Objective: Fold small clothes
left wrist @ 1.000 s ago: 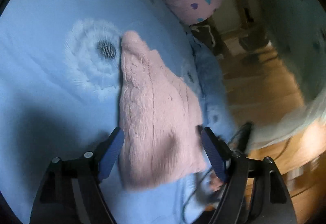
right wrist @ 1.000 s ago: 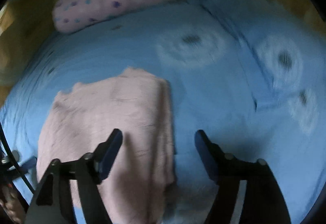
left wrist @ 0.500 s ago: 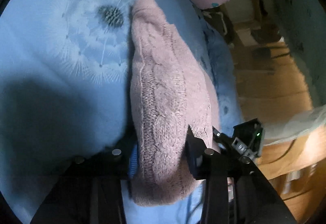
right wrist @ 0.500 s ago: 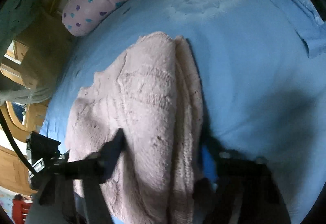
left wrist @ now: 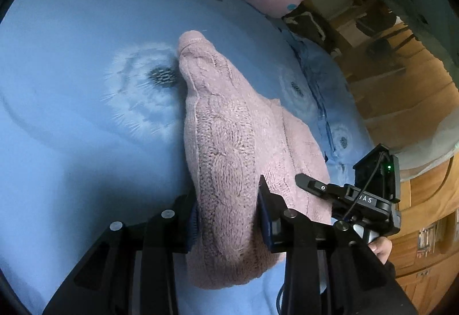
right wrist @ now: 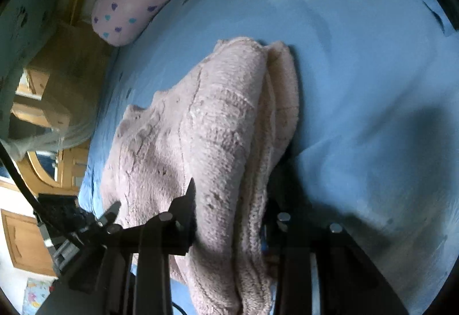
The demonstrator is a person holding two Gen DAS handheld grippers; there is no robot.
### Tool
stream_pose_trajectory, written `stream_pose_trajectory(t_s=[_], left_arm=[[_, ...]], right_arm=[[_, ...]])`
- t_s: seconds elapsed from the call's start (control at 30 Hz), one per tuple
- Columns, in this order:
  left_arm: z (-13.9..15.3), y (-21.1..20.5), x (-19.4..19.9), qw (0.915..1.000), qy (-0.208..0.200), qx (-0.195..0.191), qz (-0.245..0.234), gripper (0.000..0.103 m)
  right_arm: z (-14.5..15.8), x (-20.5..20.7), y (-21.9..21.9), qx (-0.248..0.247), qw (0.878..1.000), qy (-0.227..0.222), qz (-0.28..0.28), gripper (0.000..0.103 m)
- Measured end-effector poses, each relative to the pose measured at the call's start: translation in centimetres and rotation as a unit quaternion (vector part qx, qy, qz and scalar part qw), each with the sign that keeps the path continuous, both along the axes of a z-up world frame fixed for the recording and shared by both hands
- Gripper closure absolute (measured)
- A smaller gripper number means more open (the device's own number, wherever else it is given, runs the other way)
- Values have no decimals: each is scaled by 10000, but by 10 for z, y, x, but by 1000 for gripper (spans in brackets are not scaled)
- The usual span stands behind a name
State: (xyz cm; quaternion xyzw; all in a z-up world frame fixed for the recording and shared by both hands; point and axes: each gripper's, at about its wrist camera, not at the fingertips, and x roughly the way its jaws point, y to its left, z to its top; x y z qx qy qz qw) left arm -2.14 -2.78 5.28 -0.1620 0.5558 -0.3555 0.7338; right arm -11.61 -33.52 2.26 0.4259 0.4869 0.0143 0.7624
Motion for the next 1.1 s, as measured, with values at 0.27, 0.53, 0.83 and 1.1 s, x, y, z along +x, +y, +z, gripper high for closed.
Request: stream_pose_trajectory(t_s=[0.27, 0.53, 0.83, 1.1], left_arm=[[-1, -15, 2, 9985, -148, 515, -127, 87], [-3, -9, 1, 9984, -153, 545, -87, 87], [-5, -7, 1, 9979, -195, 620, -78, 86], [29, 14, 1, 9699, -1733, 1398, 982, 81]], right_arm=[[-1, 4, 6, -139, 9998, 167, 24, 63], [11, 13, 6, -791, 9964, 292, 40, 44], [5, 54, -8, -1044, 9939, 330, 99, 26], [2, 68, -20, -867, 9952, 448, 112, 23]])
